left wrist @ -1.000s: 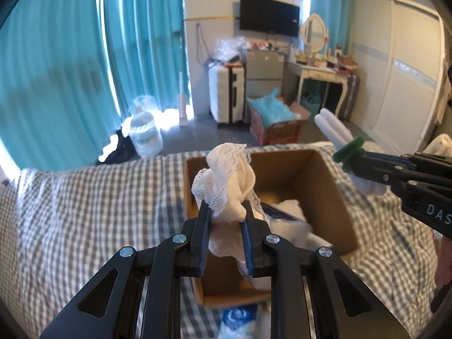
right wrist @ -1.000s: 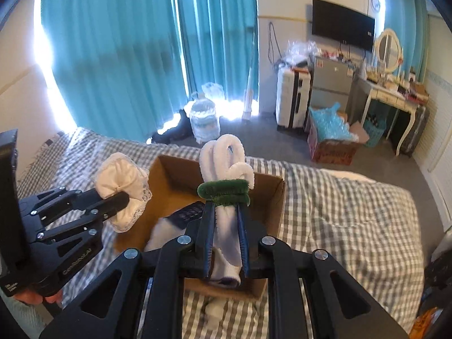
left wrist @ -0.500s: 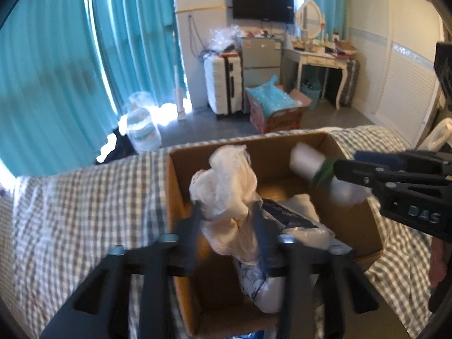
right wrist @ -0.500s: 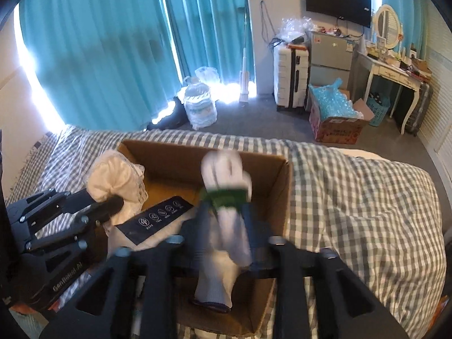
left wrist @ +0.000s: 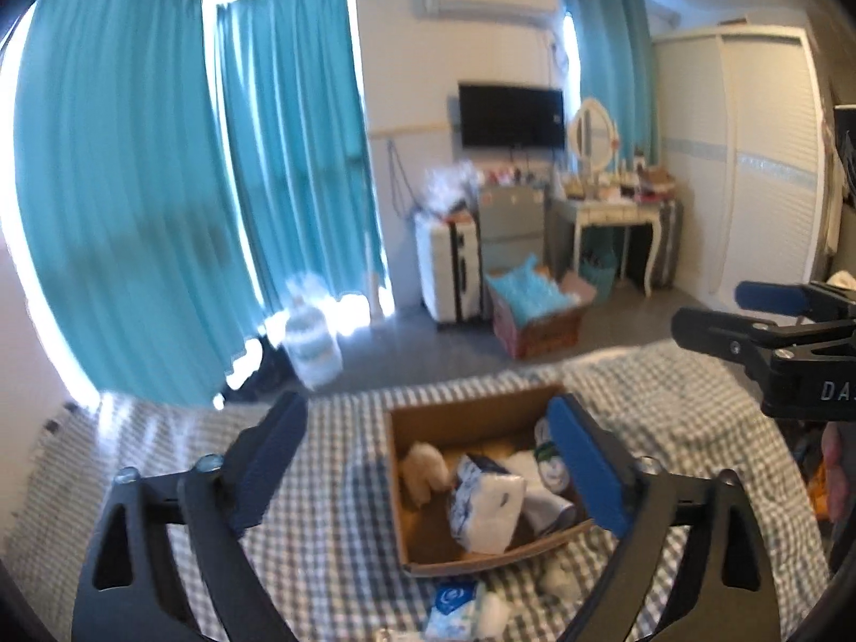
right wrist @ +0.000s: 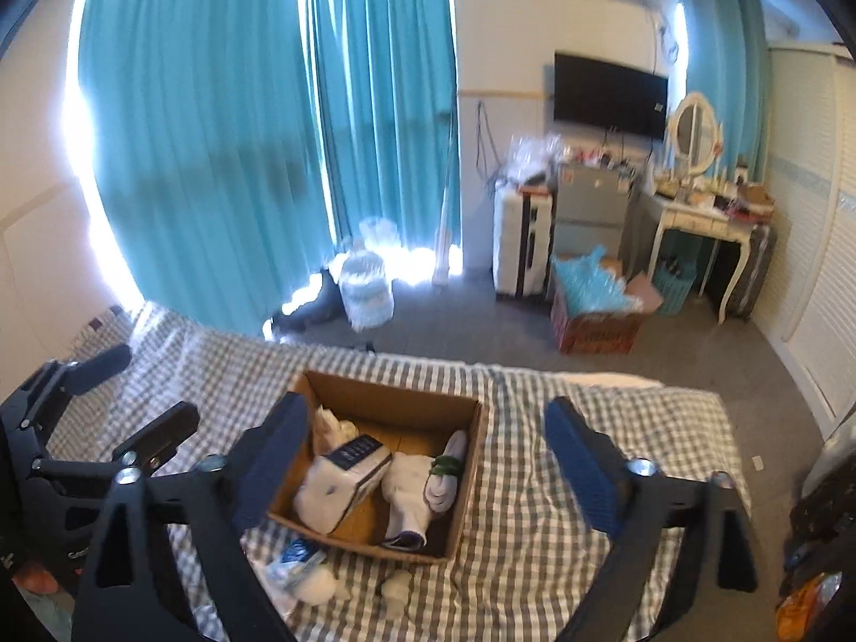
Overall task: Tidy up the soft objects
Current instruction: 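Grasp the blue tissue packet with the left tool while the right tool grasps a white sock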
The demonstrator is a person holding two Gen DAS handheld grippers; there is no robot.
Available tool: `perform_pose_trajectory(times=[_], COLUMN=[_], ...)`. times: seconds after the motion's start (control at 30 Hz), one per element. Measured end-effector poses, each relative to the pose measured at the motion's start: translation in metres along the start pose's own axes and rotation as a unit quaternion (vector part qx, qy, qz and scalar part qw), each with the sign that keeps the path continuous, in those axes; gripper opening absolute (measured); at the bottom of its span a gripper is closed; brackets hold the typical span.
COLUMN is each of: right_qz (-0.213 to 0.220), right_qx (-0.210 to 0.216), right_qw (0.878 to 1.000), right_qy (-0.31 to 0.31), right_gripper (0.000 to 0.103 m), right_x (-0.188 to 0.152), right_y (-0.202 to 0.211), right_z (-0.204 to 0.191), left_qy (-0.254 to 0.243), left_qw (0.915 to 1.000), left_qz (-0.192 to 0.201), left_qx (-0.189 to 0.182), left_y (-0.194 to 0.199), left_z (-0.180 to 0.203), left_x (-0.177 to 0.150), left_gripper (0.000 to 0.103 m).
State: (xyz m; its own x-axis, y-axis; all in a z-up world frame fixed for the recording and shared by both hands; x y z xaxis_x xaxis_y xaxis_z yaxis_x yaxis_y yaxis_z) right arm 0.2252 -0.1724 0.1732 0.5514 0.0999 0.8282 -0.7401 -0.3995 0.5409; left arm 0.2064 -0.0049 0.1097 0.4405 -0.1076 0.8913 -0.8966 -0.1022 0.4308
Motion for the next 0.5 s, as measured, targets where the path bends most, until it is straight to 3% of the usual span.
perform_pose_trajectory(times=[0.2,0.33,0.5], right_qz=[0.024,0.038,0.017], right_qx=[-0.015,-0.012,-0.006], right_qw=[0.999,0.998,0.998], right_qy=[0.030,0.054,0.059], right_gripper=[0.103,0.103,0.103], right_x=[0.004,-0.016,-0.065], right_y=[0.079,0.109,0.107], right_z=[-0.035,-0.060,-0.076], left_qy=[0.012,0.009,0.007], left_qw=[0.9991,0.9993,0.9999], left_qz=[0.039,0.034,0.005], left_qx=[0.008,0.015,0.005], left_y=[0.074,0.095,0.095], left_z=[-0.017,-0.020,-0.015], left_x=[0.012,-0.009,-0.053], left_gripper=[0.102,0.102,0.102])
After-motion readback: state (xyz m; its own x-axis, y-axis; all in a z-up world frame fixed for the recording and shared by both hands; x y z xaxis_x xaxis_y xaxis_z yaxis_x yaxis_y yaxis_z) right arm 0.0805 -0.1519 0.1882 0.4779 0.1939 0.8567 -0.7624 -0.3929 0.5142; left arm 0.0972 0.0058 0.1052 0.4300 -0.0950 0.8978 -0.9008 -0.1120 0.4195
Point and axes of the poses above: each gripper's, at about its wrist camera, not at the fingertips, and y roughly against the way its jaws point, z to its right, x to its top, the point moved 7 cm from there along -y, roughly the way its jaws point, and after that the axes turned 8 degrees about x, right-handed, at the moved point
